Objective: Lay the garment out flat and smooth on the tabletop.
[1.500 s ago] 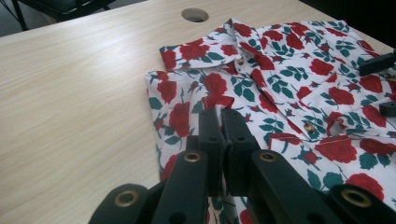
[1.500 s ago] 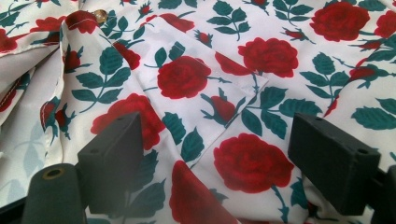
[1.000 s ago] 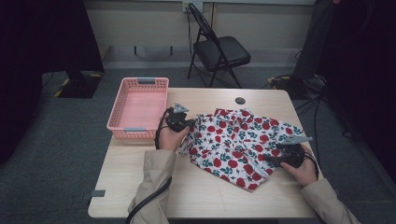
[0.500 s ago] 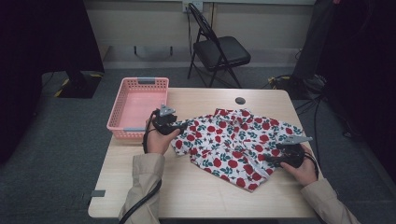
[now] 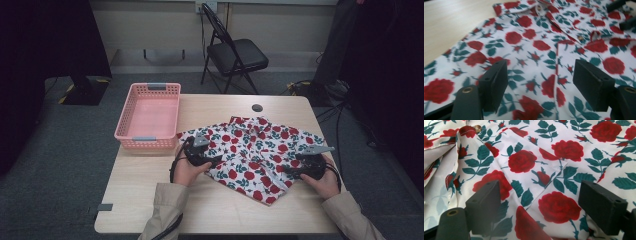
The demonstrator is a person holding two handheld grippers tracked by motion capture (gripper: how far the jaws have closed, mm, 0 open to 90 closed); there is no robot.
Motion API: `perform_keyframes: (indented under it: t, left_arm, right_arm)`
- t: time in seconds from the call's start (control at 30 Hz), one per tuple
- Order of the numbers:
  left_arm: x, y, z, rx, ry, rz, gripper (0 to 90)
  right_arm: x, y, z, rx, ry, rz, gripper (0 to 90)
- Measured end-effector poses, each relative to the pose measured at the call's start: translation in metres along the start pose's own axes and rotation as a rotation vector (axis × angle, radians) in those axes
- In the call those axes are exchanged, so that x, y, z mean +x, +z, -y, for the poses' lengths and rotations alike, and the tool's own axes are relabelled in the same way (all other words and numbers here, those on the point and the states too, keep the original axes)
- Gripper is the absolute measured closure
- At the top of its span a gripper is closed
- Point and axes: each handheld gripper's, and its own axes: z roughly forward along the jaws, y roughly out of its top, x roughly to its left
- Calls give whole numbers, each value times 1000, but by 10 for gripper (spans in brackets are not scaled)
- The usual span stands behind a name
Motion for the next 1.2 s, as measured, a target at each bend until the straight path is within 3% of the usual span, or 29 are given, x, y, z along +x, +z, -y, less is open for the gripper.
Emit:
perform_keyframes:
  t: [0.37,0.47,0.5,0.67,1.2]
  left_arm:
    - [-31,15,21,60,36,66,279]
    - [-34,16,24,73,47,61,276]
    - [-36,18,27,91,68,51,274]
    - [-37,23,31,116,80,38,265]
    - [-33,27,27,123,84,41,243]
  right_arm:
    - [0,0,0,0,0,0,173]
    - [0,0,0,0,0,0,173]
    - [0,0,0,0,0,0,173]
    - [0,0,0,0,0,0,173]
    - [-3,2,-2,-1,2,1,174]
